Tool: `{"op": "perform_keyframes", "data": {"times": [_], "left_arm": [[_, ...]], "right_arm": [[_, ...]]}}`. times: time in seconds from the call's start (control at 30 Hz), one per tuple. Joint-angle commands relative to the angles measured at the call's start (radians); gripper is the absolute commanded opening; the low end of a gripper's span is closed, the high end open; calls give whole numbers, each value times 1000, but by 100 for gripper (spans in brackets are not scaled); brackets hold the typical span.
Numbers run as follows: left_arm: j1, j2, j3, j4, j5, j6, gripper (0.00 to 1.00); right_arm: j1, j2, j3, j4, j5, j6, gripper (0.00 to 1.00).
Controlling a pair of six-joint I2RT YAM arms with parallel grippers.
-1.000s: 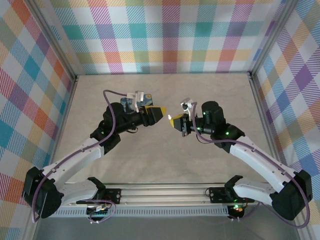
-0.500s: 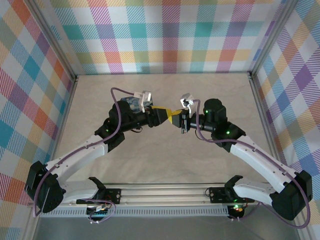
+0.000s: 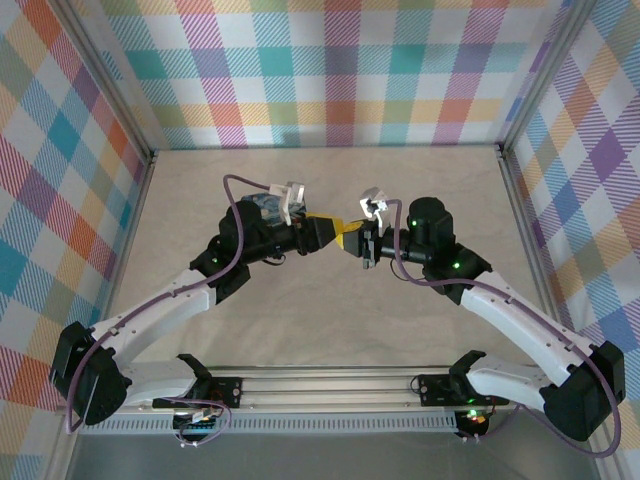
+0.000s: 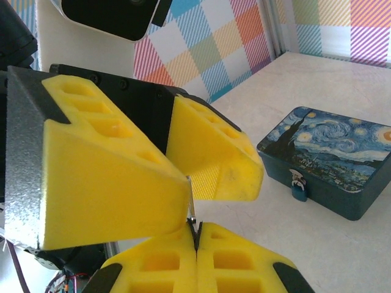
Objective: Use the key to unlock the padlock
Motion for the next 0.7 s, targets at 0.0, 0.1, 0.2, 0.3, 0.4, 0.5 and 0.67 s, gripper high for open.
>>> {"op": "perform_keyframes", "data": {"times": [0.0, 0.1, 0.2, 0.3, 0.4, 0.5, 0.67], "left_arm": [[-17, -5, 19, 13, -10, 11, 47], [-19, -6, 19, 14, -14, 9, 43], [-19, -5, 18, 16, -17, 8, 39], [-18, -7, 16, 16, -19, 9, 36], [-18, -10, 14, 14, -22, 10, 35], [-17, -14, 13, 16, -26, 9, 33], [-19, -20, 7, 16, -32, 10, 28]], "right_arm": [[-1, -26, 27, 8, -34, 11, 0], [-1, -30, 23, 8, -37, 16, 0], [-1, -34, 21, 5, -42, 16, 0], [-1, -37, 20, -4, -43, 12, 0], [-1, -40, 20, -10, -41, 10, 0], [-1, -40, 18, -18, -44, 6, 0], [-1, -38, 15, -27, -33, 11, 0]]}}
